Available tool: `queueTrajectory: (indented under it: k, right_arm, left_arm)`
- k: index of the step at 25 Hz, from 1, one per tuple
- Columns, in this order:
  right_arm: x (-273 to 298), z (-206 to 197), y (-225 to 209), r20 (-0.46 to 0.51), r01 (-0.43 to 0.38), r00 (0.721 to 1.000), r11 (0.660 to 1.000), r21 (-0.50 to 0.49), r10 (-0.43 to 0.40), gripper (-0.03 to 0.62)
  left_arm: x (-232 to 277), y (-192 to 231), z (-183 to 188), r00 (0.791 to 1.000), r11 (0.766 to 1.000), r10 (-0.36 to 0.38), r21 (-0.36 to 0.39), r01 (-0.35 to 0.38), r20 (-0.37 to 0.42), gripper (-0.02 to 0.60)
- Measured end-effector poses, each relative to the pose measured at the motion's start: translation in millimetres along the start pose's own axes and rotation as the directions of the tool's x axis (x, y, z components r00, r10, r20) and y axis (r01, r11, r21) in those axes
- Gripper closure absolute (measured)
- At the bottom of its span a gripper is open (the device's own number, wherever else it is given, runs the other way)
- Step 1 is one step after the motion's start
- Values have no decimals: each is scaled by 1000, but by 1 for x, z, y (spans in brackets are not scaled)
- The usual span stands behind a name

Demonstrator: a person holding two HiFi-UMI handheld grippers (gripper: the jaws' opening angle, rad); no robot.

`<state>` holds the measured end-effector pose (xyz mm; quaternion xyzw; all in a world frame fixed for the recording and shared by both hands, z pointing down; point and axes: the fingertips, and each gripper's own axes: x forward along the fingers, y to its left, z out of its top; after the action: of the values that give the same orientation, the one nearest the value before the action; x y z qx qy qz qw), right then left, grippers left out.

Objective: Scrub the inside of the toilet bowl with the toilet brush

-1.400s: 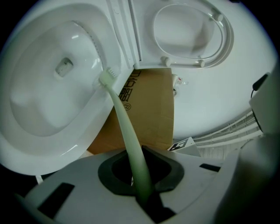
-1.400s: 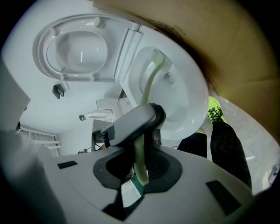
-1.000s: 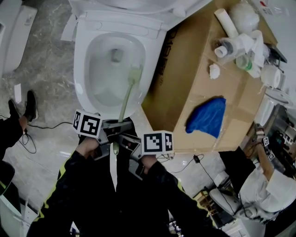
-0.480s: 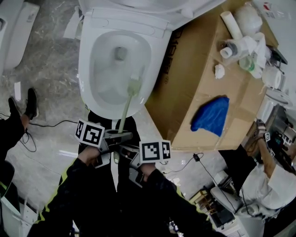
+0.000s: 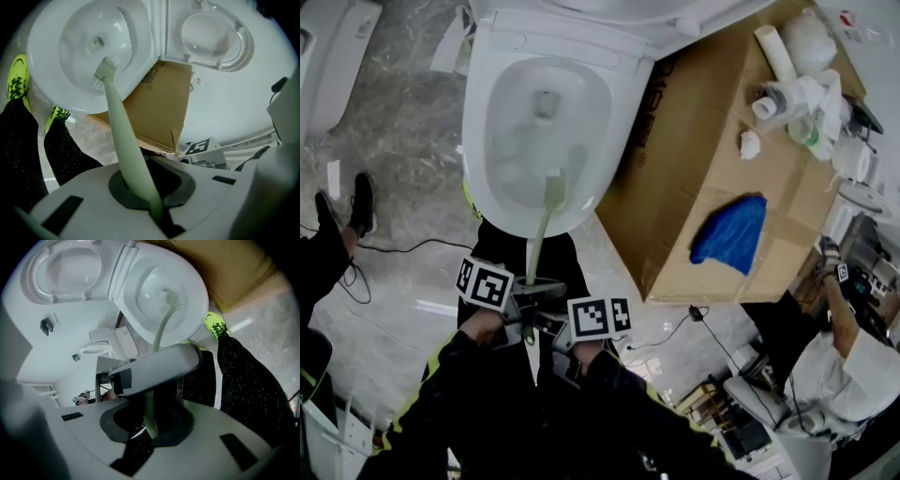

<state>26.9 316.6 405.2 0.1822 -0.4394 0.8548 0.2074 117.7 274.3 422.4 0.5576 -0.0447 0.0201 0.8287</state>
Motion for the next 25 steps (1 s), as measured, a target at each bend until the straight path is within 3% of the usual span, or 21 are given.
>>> queueTrajectory:
  k: [8, 25]
  right_arm:
    - [12, -17, 0, -72, -14, 997, 1000, 22, 16, 530]
    - [35, -24, 3, -139, -30, 990, 999, -11, 28, 530]
  left_arm:
    - [-11, 8, -12, 999, 998, 19, -54, -17, 38, 571]
    - [-36, 23, -9, 991, 995, 79, -69, -72, 109, 571]
